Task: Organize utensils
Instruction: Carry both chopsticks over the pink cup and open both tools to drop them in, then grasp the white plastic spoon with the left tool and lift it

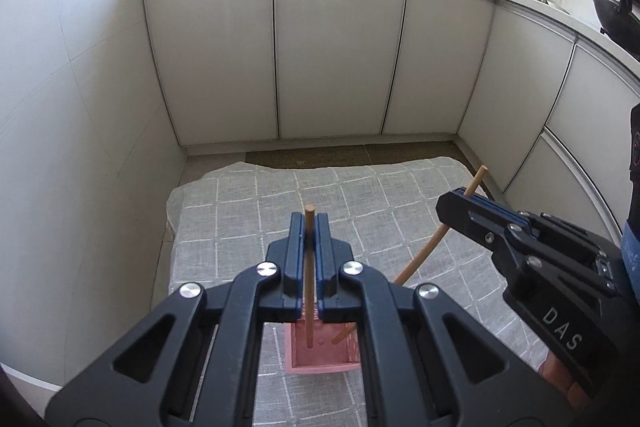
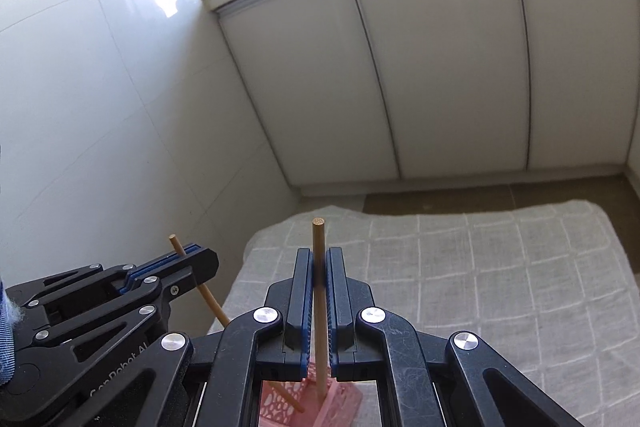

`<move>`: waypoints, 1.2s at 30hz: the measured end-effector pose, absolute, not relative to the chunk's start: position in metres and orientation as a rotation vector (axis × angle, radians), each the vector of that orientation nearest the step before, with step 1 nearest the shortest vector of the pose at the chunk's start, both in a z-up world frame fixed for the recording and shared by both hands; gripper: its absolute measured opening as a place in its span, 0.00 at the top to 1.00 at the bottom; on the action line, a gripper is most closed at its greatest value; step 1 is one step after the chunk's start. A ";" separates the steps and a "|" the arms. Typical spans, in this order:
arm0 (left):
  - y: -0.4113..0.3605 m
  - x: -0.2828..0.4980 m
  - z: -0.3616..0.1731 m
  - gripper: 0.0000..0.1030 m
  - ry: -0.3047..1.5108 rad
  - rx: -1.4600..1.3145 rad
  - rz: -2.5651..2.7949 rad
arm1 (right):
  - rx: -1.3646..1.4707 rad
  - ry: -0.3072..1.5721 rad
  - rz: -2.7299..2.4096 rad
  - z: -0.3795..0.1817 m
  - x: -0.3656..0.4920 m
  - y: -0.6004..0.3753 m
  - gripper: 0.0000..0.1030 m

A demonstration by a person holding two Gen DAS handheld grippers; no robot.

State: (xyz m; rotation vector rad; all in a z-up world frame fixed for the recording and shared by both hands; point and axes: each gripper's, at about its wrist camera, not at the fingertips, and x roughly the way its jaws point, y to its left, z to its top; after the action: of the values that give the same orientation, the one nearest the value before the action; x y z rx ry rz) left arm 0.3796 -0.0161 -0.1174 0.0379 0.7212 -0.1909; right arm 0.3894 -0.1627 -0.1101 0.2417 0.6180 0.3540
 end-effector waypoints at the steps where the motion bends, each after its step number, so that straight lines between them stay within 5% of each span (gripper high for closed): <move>1: -0.017 0.382 -0.120 0.95 0.731 0.044 -0.194 | 0.250 0.630 0.358 -0.114 0.392 -0.164 0.97; 9: -0.022 0.394 -0.116 0.95 0.751 0.025 -0.206 | 0.256 0.669 0.354 -0.128 0.406 -0.167 0.92; 12: -0.019 0.394 -0.113 0.84 0.749 0.010 -0.204 | 0.265 0.670 0.357 -0.127 0.406 -0.171 0.89; 16: -0.018 0.393 -0.108 0.67 0.746 -0.009 -0.205 | 0.266 0.666 0.358 -0.122 0.402 -0.174 0.65; 23: -0.014 0.377 -0.091 0.45 0.730 -0.022 -0.215 | 0.269 0.629 0.339 -0.099 0.381 -0.185 0.52; 36: 0.016 0.296 -0.077 0.24 0.805 -0.077 -0.209 | 0.238 0.651 0.278 -0.064 0.294 -0.209 0.25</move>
State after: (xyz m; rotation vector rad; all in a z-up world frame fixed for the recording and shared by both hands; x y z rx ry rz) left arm 0.2957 0.0163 -0.0772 -0.0768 0.8045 -0.2087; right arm 0.2937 -0.2090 -0.0645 0.2379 0.6507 0.2779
